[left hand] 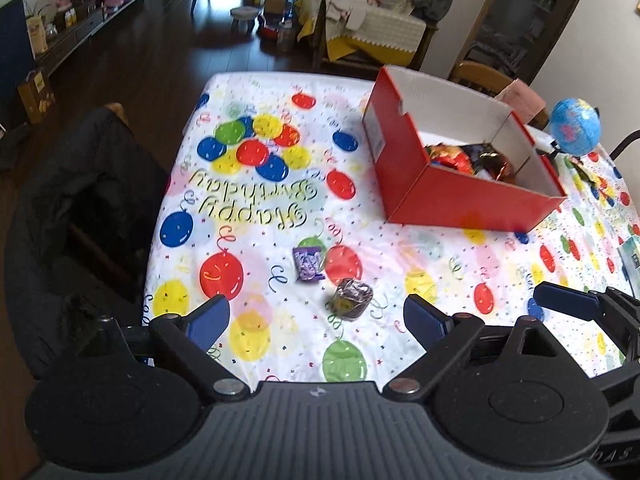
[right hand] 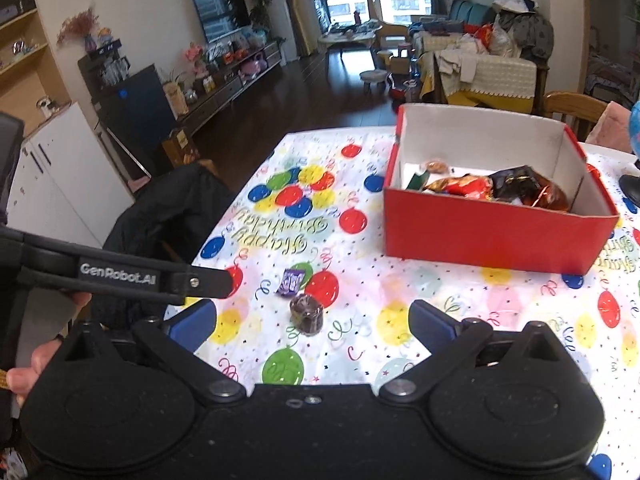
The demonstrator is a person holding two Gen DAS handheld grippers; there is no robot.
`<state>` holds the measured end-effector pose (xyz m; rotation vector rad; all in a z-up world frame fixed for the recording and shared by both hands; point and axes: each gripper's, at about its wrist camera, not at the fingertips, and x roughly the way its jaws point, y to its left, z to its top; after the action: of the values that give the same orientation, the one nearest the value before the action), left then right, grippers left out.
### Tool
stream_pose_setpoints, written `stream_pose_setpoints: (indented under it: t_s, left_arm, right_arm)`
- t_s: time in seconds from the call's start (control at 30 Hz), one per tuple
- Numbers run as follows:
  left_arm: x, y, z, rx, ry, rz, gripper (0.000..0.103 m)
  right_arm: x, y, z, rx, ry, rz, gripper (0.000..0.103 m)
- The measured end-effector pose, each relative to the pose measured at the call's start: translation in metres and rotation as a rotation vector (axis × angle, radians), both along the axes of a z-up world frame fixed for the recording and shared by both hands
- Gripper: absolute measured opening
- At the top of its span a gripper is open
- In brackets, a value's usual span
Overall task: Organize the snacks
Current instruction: 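Withdraw both tools from the box toward the purple candy and foil chocolate, then grasp the purple candy with the left gripper while the right grasps the foil-wrapped chocolate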
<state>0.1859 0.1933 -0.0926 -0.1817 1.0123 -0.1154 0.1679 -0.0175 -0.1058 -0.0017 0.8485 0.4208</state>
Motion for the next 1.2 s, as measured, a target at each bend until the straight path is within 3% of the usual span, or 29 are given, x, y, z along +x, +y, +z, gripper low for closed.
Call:
stream_pose_setpoints:
  t_s: [0.47, 1.07, 1.2]
  left_arm:
    - [0.040, -0.005, -0.060, 0.022, 0.130, 0.061, 0.094]
    - [0.100, -0.016, -0.098, 0.028, 0.200, 0.075, 0.094]
    - [0.103, -0.022, -0.101, 0.045, 0.199, 0.057, 0.077]
  right_arm:
    - [0.040, 0.004, -0.050, -0.017, 0.100, 0.072, 0.094]
    - [0.081, 0.036, -0.092, -0.005, 0.174, 0.245, 0.066]
    - [0.087, 0.041, -0.100, -0.006, 0.191, 0.252, 0.057]
